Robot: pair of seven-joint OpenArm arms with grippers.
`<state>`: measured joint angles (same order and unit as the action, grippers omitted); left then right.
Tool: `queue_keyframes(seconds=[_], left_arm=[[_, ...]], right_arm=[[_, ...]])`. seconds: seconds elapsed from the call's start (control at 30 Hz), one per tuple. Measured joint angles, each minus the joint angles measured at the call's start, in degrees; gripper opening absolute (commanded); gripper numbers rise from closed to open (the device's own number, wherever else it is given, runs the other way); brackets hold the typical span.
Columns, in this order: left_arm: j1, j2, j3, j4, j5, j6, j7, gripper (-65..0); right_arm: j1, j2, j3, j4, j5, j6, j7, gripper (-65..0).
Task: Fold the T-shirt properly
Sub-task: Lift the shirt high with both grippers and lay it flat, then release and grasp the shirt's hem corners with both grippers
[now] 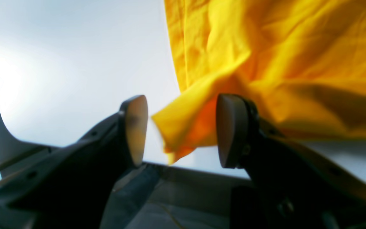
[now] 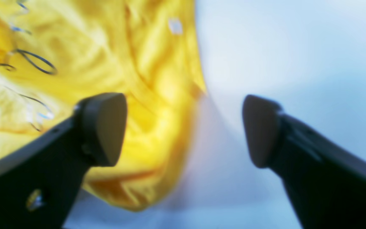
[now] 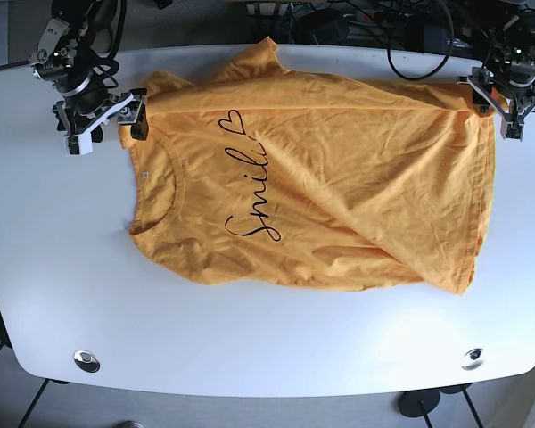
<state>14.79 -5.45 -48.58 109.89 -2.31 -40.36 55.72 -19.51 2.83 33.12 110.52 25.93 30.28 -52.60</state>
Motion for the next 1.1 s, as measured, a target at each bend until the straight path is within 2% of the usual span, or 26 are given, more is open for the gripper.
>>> queue_keyframes(seconds=[0.07, 0.17, 0.23, 0.33, 0.5, 0.6, 0.77, 0.87, 0.93, 1.03, 1.1], left_arm=[[-3.02, -0.35, 0.37, 0.09, -0.09, 0.02, -0.35, -33.1], [-6.32, -0.44, 1.92, 1.77, 0.04, 0.0, 0.15, -33.1], [-7.41, -1.22, 2.56, 3.32, -0.33, 0.02, 0.46, -33.1], [-9.81, -2.71, 3.5, 3.72, 0.15, 0.02, 5.09, -33.2], [-13.25, -2.51, 3.43, 3.61, 0.24, 0.02, 5.18, -33.2], [-15.15, -2.67, 3.43, 3.58, 0.13, 0.02, 5.07, -33.2], [-17.79, -2.69, 3.69, 3.19, 0.59, 0.02, 5.51, -32.6], [-19.39, -3.08, 3.87, 2.12, 0.55, 0.02, 5.18, -32.5], [-20.41, -3.82, 3.82, 2.01, 0.68, 2.71, 5.6, -31.7], [-23.19, -3.98, 3.82, 1.03, 0.52, 9.27, 5.33, -22.9], [-25.2, -3.98, 3.85, -2.97, 0.42, 15.26, 5.05, -17.1]], right_arm=[[3.43, 0.09, 0.07, -0.22, -1.14, -0.22, -0.39, -7.5], [10.73, 1.9, -0.28, -1.86, -1.73, -0.22, 0.46, -7.5], [14.1, 1.84, -0.26, -4.07, -3.54, -0.24, -0.07, -7.5], [18.82, 1.79, -0.33, -7.1, -6.6, -0.22, -0.17, -7.5], [28.5, 2.54, -0.44, -21.73, -12.11, 0.2, -0.15, -7.5], [34.62, 3.65, -0.2, -31.23, -12.76, 0.2, 0.24, -7.5], [42.58, 6.56, -0.61, -51.43, -12.7, 0.24, 10.1, -7.5], [44.3, 8.94, -5.42, -59.69, -12.04, 0.24, 14.25, -7.5], [44.85, 9.25, -8.09, -61.33, -12.22, -0.07, 16.92, -7.5], [44.65, 8.37, -10.45, -61.57, -11.78, 0.22, 17.92, -7.9], [44.26, 6.97, -10.73, -61.35, -11.54, 0.22, 18.97, -13.8]])
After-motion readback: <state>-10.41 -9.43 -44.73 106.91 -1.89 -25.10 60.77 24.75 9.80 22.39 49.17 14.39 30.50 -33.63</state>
